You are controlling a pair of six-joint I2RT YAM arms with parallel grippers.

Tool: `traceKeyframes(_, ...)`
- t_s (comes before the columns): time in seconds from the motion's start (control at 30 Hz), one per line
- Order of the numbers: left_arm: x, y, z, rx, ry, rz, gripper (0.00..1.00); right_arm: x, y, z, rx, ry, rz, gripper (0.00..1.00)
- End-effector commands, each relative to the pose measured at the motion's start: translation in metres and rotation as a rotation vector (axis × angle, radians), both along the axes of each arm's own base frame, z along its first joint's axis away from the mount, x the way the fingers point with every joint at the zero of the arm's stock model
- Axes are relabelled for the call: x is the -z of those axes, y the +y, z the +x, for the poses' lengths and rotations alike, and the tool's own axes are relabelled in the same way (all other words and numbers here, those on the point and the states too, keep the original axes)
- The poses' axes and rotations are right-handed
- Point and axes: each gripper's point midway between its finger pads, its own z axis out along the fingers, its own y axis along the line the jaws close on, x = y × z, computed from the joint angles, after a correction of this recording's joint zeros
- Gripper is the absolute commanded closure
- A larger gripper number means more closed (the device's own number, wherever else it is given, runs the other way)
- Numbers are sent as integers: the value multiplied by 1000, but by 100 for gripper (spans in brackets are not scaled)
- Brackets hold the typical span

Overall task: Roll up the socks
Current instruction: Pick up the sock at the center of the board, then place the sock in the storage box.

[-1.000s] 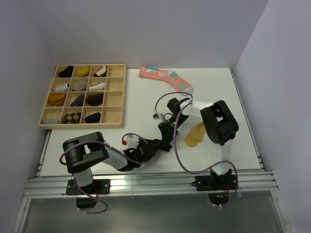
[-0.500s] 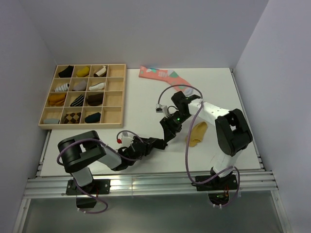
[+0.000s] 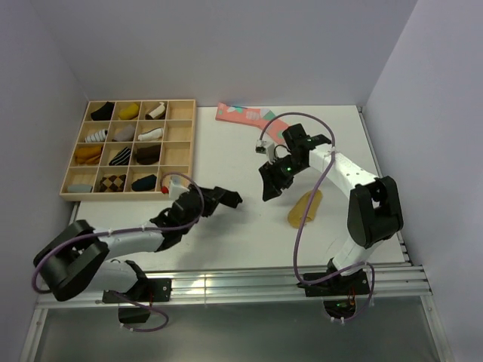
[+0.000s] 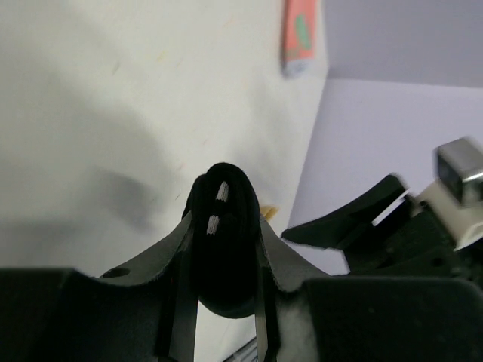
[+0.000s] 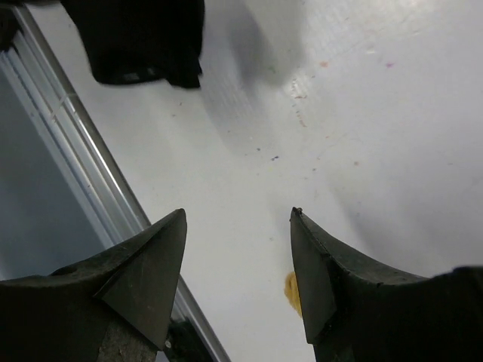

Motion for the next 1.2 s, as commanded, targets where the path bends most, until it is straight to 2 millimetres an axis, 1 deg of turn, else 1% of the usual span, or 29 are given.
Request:
traceKeyframes(0.0, -45, 16, 31, 33, -113, 76, 100, -36, -7, 20, 33, -123, 6, 35)
traceKeyframes(0.03, -69, 19, 47, 22, -157, 64, 100, -38, -11, 26, 49, -142, -2, 35)
traceKeyframes(0.1, -81, 42, 80, -5, -181, 121, 100, -44, -14, 34, 65, -172, -5, 35)
traceKeyframes(0.13, -113, 44, 99, -15, -242, 105, 100, -45, -17, 38, 73, -184, -17, 35)
traceKeyframes(0.2, -123, 70, 139, -52, -270, 155, 100, -45, -22, 45, 87, -201, -35, 35)
traceKeyframes(0.23, -158, 86, 165, -76, -331, 160, 100, -42, -24, 48, 93, -205, -51, 36)
traceKeyframes(0.27, -168, 93, 180, -92, -348, 174, 100, -41, -27, 50, 98, -208, -58, 36)
traceKeyframes(0.3, -154, 97, 198, -93, -311, 205, 100, -39, -28, 52, 101, -211, -65, 35)
traceKeyframes(0.33, -190, 105, 218, -124, -372, 202, 100, -37, -31, 55, 106, -214, -76, 35)
traceKeyframes(0.37, -193, 120, 234, -160, -372, 230, 100, -34, -33, 56, 107, -213, -91, 35)
traceKeyframes(0.4, -176, 123, 253, -164, -337, 254, 100, -31, -35, 58, 113, -213, -98, 36)
traceKeyframes(0.43, -197, 127, 269, -179, -368, 256, 100, -29, -37, 59, 112, -215, -104, 36)
traceKeyframes(0.47, -194, 140, 283, -210, -352, 275, 100, -25, -40, 60, 117, -213, -120, 36)
traceKeyframes(0.5, -172, 142, 300, -212, -312, 289, 100, -25, -42, 61, 120, -218, -122, 36)
traceKeyframes(0.57, -181, 153, 322, -240, -341, 272, 100, -23, -43, 63, 114, -220, -125, 36)
traceKeyframes(0.6, -155, 153, 337, -230, -310, 274, 100, -24, -44, 64, 116, -227, -131, 36)
traceKeyframes(0.63, -169, 157, 350, -238, -349, 265, 100, -24, -45, 65, 115, -233, -134, 36)
traceKeyframes(0.67, -164, 165, 361, -248, -351, 272, 100, -23, -45, 66, 113, -240, -136, 36)
traceKeyframes(0.7, -137, 166, 374, -241, -323, 282, 100, -23, -46, 66, 112, -246, -141, 36)
traceKeyframes(0.73, -148, 166, 385, -237, -358, 269, 100, -24, -46, 68, 114, -260, -142, 36)
traceKeyframes(0.77, -142, 171, 394, -235, -358, 265, 100, -24, -46, 68, 112, -265, -144, 36)
traceKeyframes(0.8, -113, 171, 404, -227, -317, 267, 100, -21, -48, 68, 111, -265, -148, 36)
traceKeyframes(0.83, -124, 175, 414, -246, -336, 253, 100, -22, -48, 69, 111, -274, -152, 36)
traceKeyframes(0.87, -101, 179, 421, -252, -299, 259, 100, -20, -49, 69, 108, -275, -155, 36)
traceKeyframes(0.93, -106, 180, 433, -266, -314, 251, 100, -21, -49, 69, 104, -285, -156, 36)
traceKeyframes(0.97, -83, 181, 440, -267, -274, 259, 100, -19, -50, 68, 102, -281, -157, 36)
traceKeyframes(1.0, -76, 181, 443, -263, -251, 264, 100, -19, -50, 68, 101, -282, -156, 36)
traceKeyframes(1.03, -89, 182, 449, -268, -277, 260, 100, -19, -50, 67, 96, -282, -154, 36)
traceKeyframes(1.17, -60, 187, 457, -298, -206, 271, 100, -19, -48, 65, 89, -283, -145, 36)
